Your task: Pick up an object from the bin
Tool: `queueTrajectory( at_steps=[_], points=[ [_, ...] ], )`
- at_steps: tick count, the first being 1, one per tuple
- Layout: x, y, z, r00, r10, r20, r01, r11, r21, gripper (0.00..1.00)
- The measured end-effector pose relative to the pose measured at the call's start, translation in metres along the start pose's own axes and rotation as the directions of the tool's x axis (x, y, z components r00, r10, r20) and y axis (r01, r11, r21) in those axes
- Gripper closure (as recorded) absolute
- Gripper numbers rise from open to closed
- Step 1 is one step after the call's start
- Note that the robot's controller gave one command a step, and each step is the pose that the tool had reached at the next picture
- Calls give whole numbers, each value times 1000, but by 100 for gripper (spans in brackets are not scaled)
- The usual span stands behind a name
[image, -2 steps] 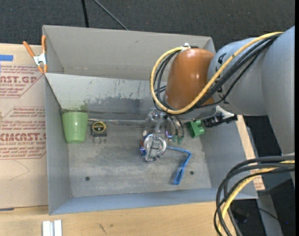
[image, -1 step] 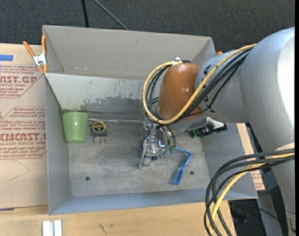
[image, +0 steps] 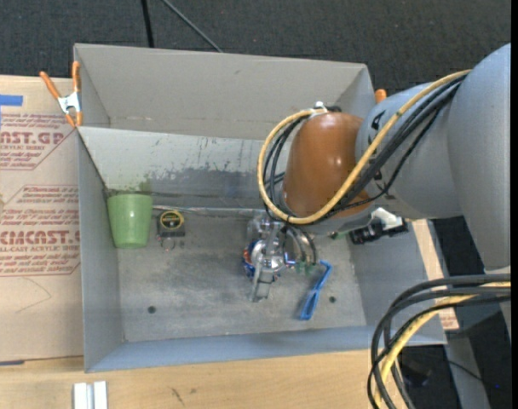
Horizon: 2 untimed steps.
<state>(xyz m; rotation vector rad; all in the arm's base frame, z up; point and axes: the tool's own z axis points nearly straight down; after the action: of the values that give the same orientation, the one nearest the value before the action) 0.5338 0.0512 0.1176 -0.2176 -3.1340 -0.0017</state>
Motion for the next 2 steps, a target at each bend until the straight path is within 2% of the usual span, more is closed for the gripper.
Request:
queueTrajectory(
  at_steps=[1, 2],
  points=[
    [-34, 1, 27, 991, -137, 1, 137, 991, 1, 0],
    [-23, 1, 6, 937, -349, 3, 349, 937, 1, 0]
  ],
)
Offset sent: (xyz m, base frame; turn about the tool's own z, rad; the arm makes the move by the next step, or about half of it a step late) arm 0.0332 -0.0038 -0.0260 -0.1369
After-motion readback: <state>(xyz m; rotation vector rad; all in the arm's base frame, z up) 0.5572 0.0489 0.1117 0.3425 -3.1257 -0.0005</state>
